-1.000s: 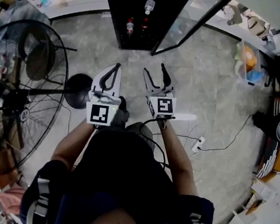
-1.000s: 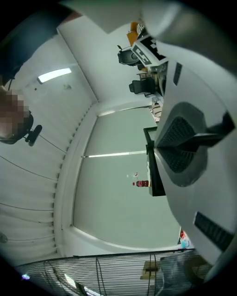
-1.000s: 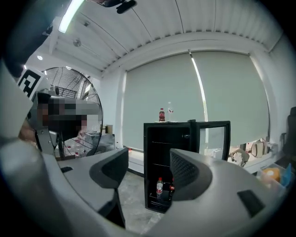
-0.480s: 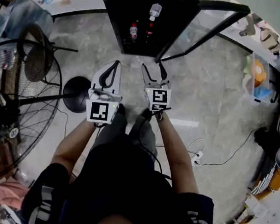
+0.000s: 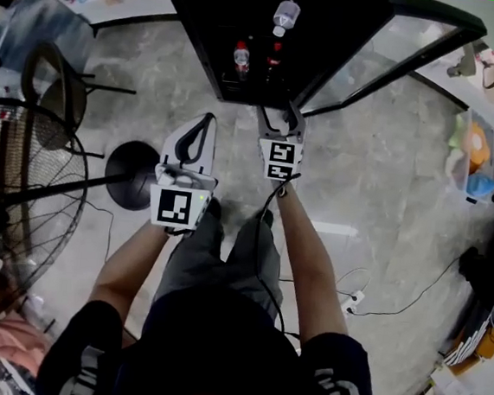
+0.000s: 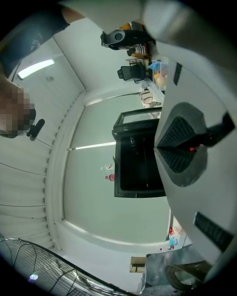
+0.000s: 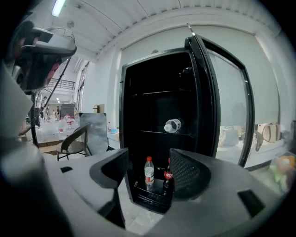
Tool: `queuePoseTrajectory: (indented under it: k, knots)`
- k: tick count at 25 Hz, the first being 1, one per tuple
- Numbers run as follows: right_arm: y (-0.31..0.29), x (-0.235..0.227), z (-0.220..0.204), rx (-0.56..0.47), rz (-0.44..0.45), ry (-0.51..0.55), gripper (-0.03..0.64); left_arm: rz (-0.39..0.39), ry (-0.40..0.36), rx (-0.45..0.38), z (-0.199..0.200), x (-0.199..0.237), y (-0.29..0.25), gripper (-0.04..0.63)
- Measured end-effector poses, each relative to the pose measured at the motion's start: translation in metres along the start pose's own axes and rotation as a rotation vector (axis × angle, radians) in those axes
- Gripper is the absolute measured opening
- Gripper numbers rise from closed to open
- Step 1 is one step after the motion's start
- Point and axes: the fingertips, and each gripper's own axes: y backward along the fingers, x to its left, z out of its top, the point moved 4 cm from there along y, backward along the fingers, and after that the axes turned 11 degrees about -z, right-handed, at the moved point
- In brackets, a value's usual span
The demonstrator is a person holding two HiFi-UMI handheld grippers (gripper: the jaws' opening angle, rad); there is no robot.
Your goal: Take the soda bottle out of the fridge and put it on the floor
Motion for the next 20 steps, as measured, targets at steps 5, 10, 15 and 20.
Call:
queuePoseTrajectory:
  k: [5,10,15,20]
  knots:
    - [-0.055,-0.005,-0.039,-0.023,-0.015,0.021,0.293,-0.006,0.019,0.024,-0.061,0.013,-0.02,0.023]
    - [-0.103,-0.01,-0.079,-0.009,-0.026,0.032,0.293,-0.023,0.022,0.04,-0.116,0.02,-0.039,0.023]
    - [-0.146,-0.007,-0.115,-0.009,-0.023,0.045,0.293,-0.033,0.027,0.054,-0.164,0.024,-0.049,0.023]
    - [-0.188,-0.008,-0.152,0.002,-0.04,0.05,0.293,-0.045,0.024,0.068,-0.212,0.03,-0.061,0.023]
